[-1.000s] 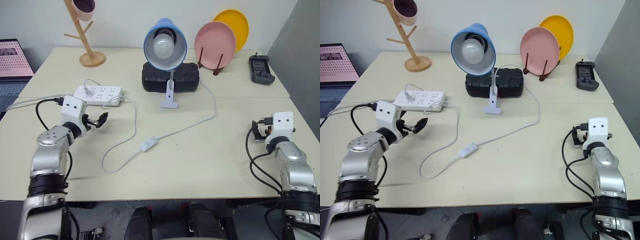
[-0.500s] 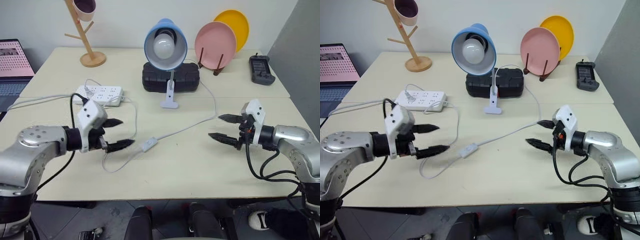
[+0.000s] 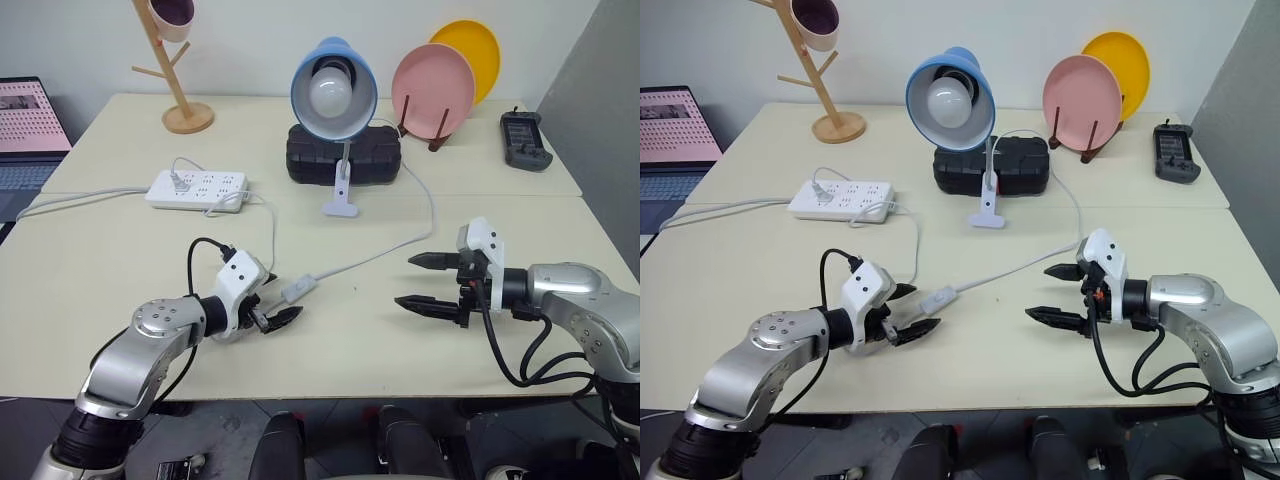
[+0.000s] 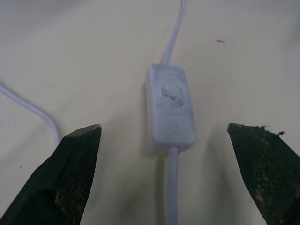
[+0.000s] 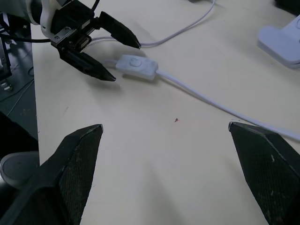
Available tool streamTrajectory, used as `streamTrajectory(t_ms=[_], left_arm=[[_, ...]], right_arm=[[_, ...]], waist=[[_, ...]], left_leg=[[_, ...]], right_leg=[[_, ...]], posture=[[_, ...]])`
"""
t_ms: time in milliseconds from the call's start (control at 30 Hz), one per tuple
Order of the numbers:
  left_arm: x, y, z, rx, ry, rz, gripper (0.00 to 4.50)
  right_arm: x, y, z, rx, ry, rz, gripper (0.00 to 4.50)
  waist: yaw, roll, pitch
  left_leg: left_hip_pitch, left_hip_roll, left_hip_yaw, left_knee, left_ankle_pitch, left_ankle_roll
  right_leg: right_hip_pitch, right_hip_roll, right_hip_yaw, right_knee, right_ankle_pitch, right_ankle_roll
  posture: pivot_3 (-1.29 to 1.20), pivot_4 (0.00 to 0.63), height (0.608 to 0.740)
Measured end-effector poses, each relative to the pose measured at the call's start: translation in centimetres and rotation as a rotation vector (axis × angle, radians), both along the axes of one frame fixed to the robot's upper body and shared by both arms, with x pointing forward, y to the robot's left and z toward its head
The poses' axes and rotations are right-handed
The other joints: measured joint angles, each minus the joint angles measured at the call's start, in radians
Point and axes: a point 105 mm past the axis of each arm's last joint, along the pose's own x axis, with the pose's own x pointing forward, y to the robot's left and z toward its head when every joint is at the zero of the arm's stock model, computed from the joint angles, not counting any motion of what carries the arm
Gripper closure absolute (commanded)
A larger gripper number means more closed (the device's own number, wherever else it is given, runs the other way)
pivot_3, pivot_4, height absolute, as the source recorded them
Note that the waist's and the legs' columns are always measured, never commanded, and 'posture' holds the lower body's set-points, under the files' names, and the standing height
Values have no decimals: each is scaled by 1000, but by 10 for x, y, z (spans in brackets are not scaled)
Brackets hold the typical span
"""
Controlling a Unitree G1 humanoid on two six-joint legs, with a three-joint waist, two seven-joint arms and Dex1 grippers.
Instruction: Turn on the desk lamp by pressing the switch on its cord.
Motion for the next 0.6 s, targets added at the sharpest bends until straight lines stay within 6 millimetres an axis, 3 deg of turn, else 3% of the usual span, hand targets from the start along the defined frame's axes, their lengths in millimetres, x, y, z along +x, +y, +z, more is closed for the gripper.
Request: streamTrajectory(t_ms=[133, 233, 600], left_arm=[[2, -3, -5, -4, -7, -8, 20], [3, -2, -7, -6, 4, -6, 500], [8, -1, -4, -8, 3, -24, 3090]], right_arm=[[-1, 0, 1, -9, -11, -5, 0], [-1, -1, 1, -10, -13, -18, 0], [1, -6, 2, -9, -34, -67, 0]], waist=[[-1, 0, 0], [-1, 0, 0], [-1, 0, 0]], left_leg=[[0, 0, 0, 0, 0, 0], [0, 0, 0, 0, 0, 0], [0, 0, 0, 0, 0, 0]], right_leg=[[0, 0, 0, 0, 0, 0], [0, 0, 0, 0, 0, 0], [0, 0, 0, 0, 0, 0]], posture=[[0, 150, 740], [0, 150, 740], [0, 150, 740]])
